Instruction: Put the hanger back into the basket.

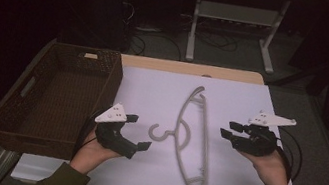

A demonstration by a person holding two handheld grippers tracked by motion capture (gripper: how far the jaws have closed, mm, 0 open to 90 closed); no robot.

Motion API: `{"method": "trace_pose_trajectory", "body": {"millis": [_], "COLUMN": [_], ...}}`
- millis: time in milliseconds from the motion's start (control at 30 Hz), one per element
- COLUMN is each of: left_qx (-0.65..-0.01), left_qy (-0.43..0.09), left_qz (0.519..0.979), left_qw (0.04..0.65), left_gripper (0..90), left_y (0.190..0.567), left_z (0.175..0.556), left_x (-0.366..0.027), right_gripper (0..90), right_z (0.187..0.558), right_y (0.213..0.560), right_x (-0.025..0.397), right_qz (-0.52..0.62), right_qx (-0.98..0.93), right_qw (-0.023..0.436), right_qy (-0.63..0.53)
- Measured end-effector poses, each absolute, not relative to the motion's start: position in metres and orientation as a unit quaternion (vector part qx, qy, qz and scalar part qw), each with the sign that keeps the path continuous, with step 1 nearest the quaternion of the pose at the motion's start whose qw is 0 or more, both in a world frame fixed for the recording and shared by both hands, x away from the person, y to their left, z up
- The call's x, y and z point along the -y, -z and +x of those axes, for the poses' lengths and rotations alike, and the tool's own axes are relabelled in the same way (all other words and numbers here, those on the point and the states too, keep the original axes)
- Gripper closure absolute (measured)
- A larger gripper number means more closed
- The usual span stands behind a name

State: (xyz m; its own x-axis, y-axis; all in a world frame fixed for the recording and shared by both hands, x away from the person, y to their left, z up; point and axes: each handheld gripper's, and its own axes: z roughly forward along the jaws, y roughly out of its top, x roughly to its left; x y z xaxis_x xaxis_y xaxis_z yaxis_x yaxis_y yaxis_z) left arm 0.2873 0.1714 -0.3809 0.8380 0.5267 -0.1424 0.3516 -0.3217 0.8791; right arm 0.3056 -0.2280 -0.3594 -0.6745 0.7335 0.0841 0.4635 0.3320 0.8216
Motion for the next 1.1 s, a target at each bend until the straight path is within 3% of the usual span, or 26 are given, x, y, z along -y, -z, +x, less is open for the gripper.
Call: {"method": "trace_pose_trajectory", "body": {"millis": [167,267,700,1100], "left_qx": [-0.271,-0.270,-0.272,-0.271], "left_qy": [-0.076,-0.076,-0.075,-0.073], "left_qz": [0.816,0.817,0.814,0.813], "left_qw": [0.505,0.504,0.507,0.510], "left_gripper": [0.0,0.0,0.0,0.0], "left_y": [0.394,0.398,0.402,0.401], "left_z": [0.288,0.288,0.289,0.289], "left_x": [-0.166,-0.166,-0.169,-0.169], "right_gripper": [81.6,89.3,89.5,89.6], "right_z": [0.306,0.306,0.309,0.309], "right_y": [0.382,0.392,0.425,0.431], "right_x": [0.219,0.215,0.201,0.193], "right_qz": [0.365,0.354,0.328,0.314], "right_qx": [-0.837,-0.855,-0.899,-0.908], "right_qw": [0.129,0.113,0.053,0.034], "right_qy": [-0.387,-0.361,-0.285,-0.274]}}
